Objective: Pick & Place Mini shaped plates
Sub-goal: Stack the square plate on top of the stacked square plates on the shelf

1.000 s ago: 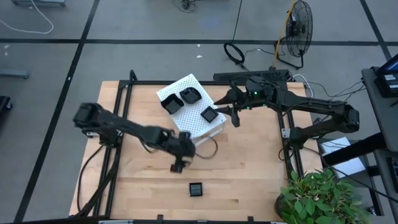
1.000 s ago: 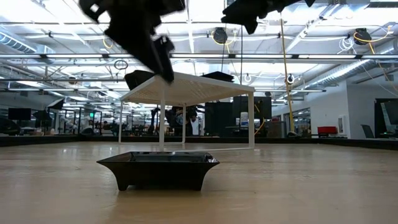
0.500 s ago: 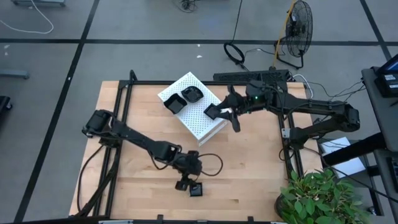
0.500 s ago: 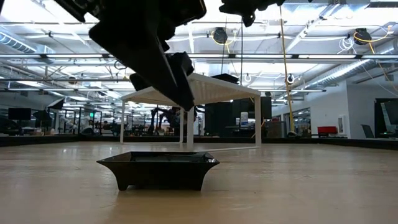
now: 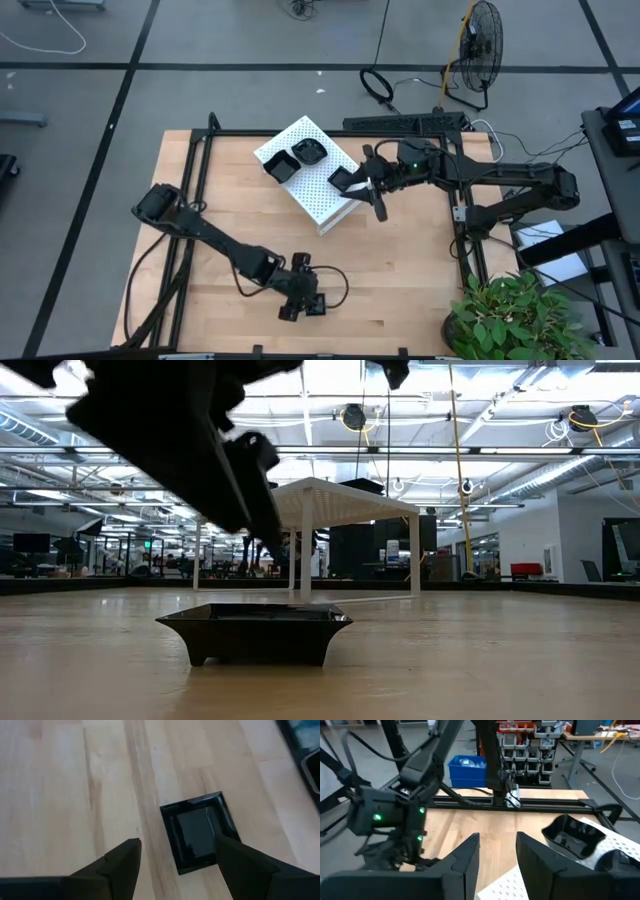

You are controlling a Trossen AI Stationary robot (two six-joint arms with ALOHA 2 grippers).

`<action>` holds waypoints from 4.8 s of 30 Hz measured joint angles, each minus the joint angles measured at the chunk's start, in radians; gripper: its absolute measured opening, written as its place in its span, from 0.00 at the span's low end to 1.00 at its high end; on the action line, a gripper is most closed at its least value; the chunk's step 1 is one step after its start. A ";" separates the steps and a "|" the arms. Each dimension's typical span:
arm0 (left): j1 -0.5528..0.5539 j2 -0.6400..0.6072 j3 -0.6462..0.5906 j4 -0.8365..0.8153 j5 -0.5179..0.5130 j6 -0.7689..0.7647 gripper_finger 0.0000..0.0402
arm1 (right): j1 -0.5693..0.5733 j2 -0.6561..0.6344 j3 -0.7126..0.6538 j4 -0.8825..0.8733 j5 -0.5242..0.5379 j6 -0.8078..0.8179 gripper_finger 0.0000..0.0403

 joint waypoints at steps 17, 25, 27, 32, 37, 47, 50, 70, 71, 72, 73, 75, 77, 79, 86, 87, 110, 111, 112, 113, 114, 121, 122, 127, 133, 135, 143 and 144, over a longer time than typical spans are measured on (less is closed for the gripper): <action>-0.002 0.117 0.001 0.052 0.001 -0.101 0.62 | 0.068 0.000 0.000 0.002 0.002 0.001 0.29; -0.002 0.116 0.001 0.054 0.066 -0.118 0.36 | 0.068 0.000 0.000 0.002 0.002 0.001 0.29; -0.002 0.116 0.001 0.055 0.073 -0.124 0.27 | 0.068 0.000 0.000 0.002 0.002 0.001 0.29; 0.000 0.116 0.001 0.055 0.089 -0.132 0.06 | 0.068 0.000 0.000 0.001 0.002 0.001 0.29; 0.004 0.080 0.001 0.039 0.110 -0.164 0.03 | 0.068 0.000 0.000 0.001 0.002 0.001 0.29; -0.027 -0.146 0.000 -0.098 -0.169 -0.098 0.01 | 0.068 0.000 0.000 -0.009 0.002 0.001 0.29; -0.033 -0.232 0.000 -0.144 -0.350 -0.055 0.01 | 0.068 0.000 0.000 -0.011 0.002 0.001 0.29; 0.228 -0.351 -0.001 0.009 -0.992 0.814 0.01 | 0.071 0.068 -0.280 0.422 0.390 -0.165 0.38; 0.236 -0.352 0.000 0.013 -0.993 0.833 0.01 | 0.074 0.079 -0.286 0.434 0.390 -0.158 0.40; 0.244 -0.352 0.000 0.017 -0.992 0.849 0.01 | 0.074 0.094 -0.287 0.450 0.389 -0.156 0.42; 0.250 -0.351 0.000 0.022 -0.991 0.864 0.01 | 0.074 0.111 -0.287 0.471 0.389 -0.157 0.44; 0.259 -0.351 0.000 0.031 -0.971 0.885 0.02 | 0.074 0.142 -0.287 0.521 0.397 -0.157 0.46; 0.265 -0.351 0.000 0.041 -0.941 0.901 0.01 | 0.073 0.170 -0.287 0.567 0.421 -0.172 0.47; 0.268 -0.351 0.000 0.041 -0.920 0.903 0.01 | 0.072 0.203 -0.287 0.623 0.442 -0.205 0.46; 0.267 -0.351 0.000 0.040 -0.922 0.937 0.01 | 0.072 0.245 -0.286 0.714 0.493 -0.270 0.38; 0.267 -0.351 0.000 0.040 -0.922 0.938 0.01 | 0.072 0.245 -0.286 0.717 0.519 -0.277 0.36; 0.279 -0.351 0.000 0.112 -0.784 0.854 0.05 | 0.069 0.245 -0.286 0.713 0.598 -0.329 0.01; 0.274 -0.351 0.000 0.114 -0.784 0.852 0.04 | 0.069 0.245 -0.286 0.712 0.596 -0.332 0.00; 0.270 -0.351 0.000 0.122 -0.787 0.840 0.03 | 0.069 0.245 -0.286 0.712 0.596 -0.336 0.00; 0.264 -0.351 0.000 0.137 -0.788 0.809 0.03 | 0.070 0.244 -0.286 0.712 0.597 -0.340 0.00; 0.258 -0.352 0.000 0.154 -0.784 0.771 0.04 | 0.070 0.241 -0.286 0.713 0.595 -0.341 0.00; 0.257 -0.425 0.028 0.080 -0.436 0.502 0.28 | 0.067 0.239 -0.286 0.713 0.597 -0.341 0.00; 0.257 -0.441 0.029 0.063 -0.408 0.483 0.33 | 0.066 0.238 -0.285 0.713 0.596 -0.341 0.00; 0.223 -0.525 0.028 -0.052 -0.420 0.424 0.56 | 0.040 0.213 -0.212 0.560 0.594 -0.341 0.00; 0.215 -0.594 -0.002 -0.250 -0.462 0.266 0.67 | -0.069 0.190 0.075 -0.008 0.426 -0.257 0.00; 0.215 -0.599 -0.014 -0.301 -0.477 0.213 0.67 | -0.125 0.190 0.169 -0.182 0.306 -0.199 0.00; 0.223 -0.600 -0.078 -0.338 -0.494 0.162 0.60 | -0.287 0.227 0.299 -0.592 0.000 -0.109 0.00; 0.227 -0.599 -0.080 -0.339 -0.495 0.162 0.59 | -0.294 0.228 0.299 -0.620 -0.015 -0.104 0.00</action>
